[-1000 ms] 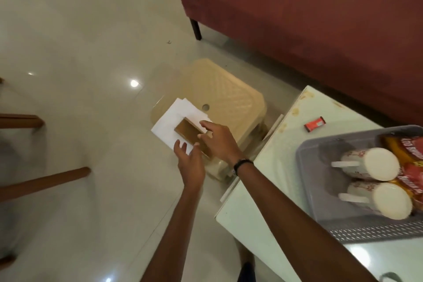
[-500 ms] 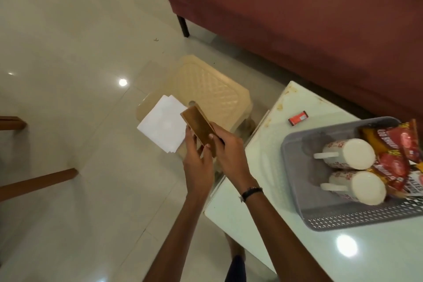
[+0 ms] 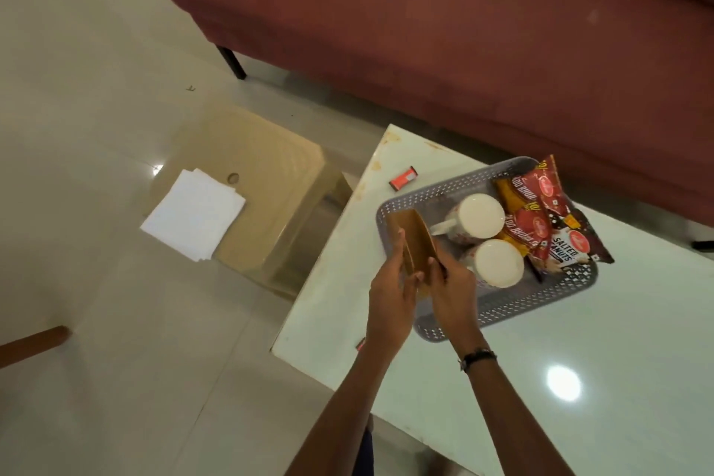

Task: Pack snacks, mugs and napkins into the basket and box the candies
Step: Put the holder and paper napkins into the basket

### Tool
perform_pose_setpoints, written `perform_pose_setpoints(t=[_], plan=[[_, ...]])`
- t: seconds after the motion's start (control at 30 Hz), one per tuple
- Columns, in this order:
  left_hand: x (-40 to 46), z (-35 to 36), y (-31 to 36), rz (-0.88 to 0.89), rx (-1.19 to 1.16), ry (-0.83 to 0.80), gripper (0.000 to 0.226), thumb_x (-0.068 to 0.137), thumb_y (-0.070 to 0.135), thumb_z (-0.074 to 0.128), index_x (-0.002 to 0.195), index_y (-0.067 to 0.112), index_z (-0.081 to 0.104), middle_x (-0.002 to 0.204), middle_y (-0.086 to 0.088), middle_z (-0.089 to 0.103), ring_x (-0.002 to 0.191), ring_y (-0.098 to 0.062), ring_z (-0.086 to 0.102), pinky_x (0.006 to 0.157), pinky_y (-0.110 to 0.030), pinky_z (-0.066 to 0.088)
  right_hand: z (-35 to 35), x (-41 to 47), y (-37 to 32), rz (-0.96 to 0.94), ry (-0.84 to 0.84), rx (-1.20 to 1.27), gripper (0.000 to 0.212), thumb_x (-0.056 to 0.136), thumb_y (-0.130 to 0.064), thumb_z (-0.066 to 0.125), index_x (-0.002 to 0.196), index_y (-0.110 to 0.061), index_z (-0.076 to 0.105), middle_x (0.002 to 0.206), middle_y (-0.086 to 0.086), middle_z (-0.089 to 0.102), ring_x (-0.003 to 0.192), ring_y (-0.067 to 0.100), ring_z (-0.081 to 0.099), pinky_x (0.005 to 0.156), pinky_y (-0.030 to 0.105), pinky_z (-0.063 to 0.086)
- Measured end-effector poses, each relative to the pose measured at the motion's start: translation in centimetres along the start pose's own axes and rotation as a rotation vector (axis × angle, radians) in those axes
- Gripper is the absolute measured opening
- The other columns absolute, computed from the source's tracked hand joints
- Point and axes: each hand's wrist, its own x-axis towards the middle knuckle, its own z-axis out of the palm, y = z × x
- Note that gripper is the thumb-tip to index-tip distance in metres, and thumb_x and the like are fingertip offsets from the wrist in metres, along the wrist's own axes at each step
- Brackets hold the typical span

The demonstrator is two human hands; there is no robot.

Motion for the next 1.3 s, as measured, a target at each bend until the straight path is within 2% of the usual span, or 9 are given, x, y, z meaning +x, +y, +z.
perform_pose_setpoints(t=[0.13, 0.27, 0.57, 0.7, 0.8, 0.87, 0.97, 1.2, 1.3], plan=[[1.7, 1.8, -3.1, 0.047, 0.378, 0.137, 0.054, 0.088, 0.033, 0.056, 0.138, 0.019, 0.041, 0.126, -0.005, 0.061, 0.119, -0.025, 0.051, 0.102, -0.039, 0.041, 0.3, 1.1, 2.4, 0.046, -0.085, -0.071, 0.033, 0.097, -0.008, 0.043, 0.128, -0.008, 0.055, 0.096, 0.004, 0.066, 0.081, 0.016, 0.058, 0.066, 0.003, 0.042], [2.6, 2.2, -4.1, -0.003, 0.493, 0.096, 0.055, 0.086, 0.032, 0.060, 0.138, 0.021, 0.043, 0.138, -0.004, 0.053, 0.135, -0.033, 0.034, 0.113, -0.047, 0.020, 0.8, 1.6, 3.7, 0.093, -0.113, -0.078, 0.034, 0.097, -0.009, 0.042, 0.130, -0.008, 0.053, 0.105, 0.014, 0.069, 0.089, 0.021, 0.062, 0.080, 0.023, 0.047], [2.9, 2.4, -3.9, -0.007, 0.454, 0.114, 0.058, 0.085, 0.031, 0.062, 0.139, 0.025, 0.042, 0.142, -0.002, 0.049, 0.141, -0.029, 0.024, 0.115, -0.048, 0.006, 1.3, 1.7, 3.7, 0.178, -0.072, -0.097, 0.031, 0.098, -0.013, 0.043, 0.124, -0.004, 0.056, 0.107, 0.016, 0.069, 0.096, 0.031, 0.065, 0.087, 0.029, 0.049], [3.1, 2.6, -4.7, 0.010, 0.479, 0.124, 0.058, 0.085, 0.038, 0.059, 0.139, 0.025, 0.043, 0.141, -0.001, 0.051, 0.141, -0.030, 0.025, 0.114, -0.052, 0.005, 1.8, 1.8, 3.9, 0.194, -0.067, -0.127, 0.031, 0.097, -0.015, 0.043, 0.124, -0.005, 0.055, 0.109, 0.016, 0.068, 0.099, 0.032, 0.064, 0.094, 0.042, 0.052], [3.1, 2.5, -4.5, 0.026, 0.512, 0.162, 0.060, 0.086, 0.056, 0.043, 0.139, 0.029, 0.040, 0.150, -0.003, 0.038, 0.141, -0.031, 0.024, 0.113, -0.053, 0.010, 1.8, 1.6, 3.2, 0.124, 0.018, -0.169, 0.032, 0.097, -0.011, 0.044, 0.127, -0.006, 0.051, 0.113, 0.016, 0.067, 0.103, 0.030, 0.063, 0.090, 0.034, 0.051], [3.0, 2.0, -3.8, 0.023, 0.462, 0.241, 0.067, 0.084, 0.065, 0.027, 0.139, 0.029, 0.041, 0.151, -0.003, 0.035, 0.141, -0.029, 0.025, 0.112, -0.048, 0.012, 1.7, 1.3, 2.3, -0.015, 0.142, -0.212, 0.034, 0.095, -0.009, 0.049, 0.129, -0.004, 0.051, 0.119, 0.017, 0.064, 0.111, 0.030, 0.060, 0.093, 0.038, 0.049], [2.8, -0.3, -3.0, 0.011, 0.344, 0.358, 0.046, 0.091, 0.049, 0.041, 0.134, 0.032, 0.045, 0.148, 0.002, 0.039, 0.136, -0.021, 0.029, 0.109, -0.042, 0.017, 2.5, 1.3, -0.1, -0.181, 0.202, -0.227, 0.031, 0.096, -0.010, 0.049, 0.126, -0.005, 0.054, 0.122, 0.013, 0.063, 0.115, 0.026, 0.057, 0.097, 0.036, 0.047], [3.4, -11.3, -3.8, -0.163, 0.107, 0.763, 0.036, 0.084, 0.024, 0.051, 0.119, 0.022, 0.056, 0.130, -0.001, 0.053, 0.118, -0.023, 0.043, 0.095, -0.032, 0.026, 10.3, 3.0, -8.4, -0.299, -0.043, -0.131, 0.029, 0.098, -0.016, 0.044, 0.122, -0.013, 0.059, 0.122, 0.002, 0.065, 0.112, 0.015, 0.059, 0.097, 0.027, 0.047], [4.4, -16.9, -5.5, -0.349, 0.028, 0.919, 0.039, 0.084, 0.015, 0.055, 0.123, 0.017, 0.052, 0.133, -0.006, 0.049, 0.122, -0.031, 0.041, 0.101, -0.041, 0.029, 15.8, 4.1, -11.9, -0.360, -0.174, -0.098, 0.031, 0.095, -0.011, 0.043, 0.123, -0.010, 0.058, 0.122, 0.004, 0.065, 0.112, 0.017, 0.059, 0.096, 0.028, 0.046]])
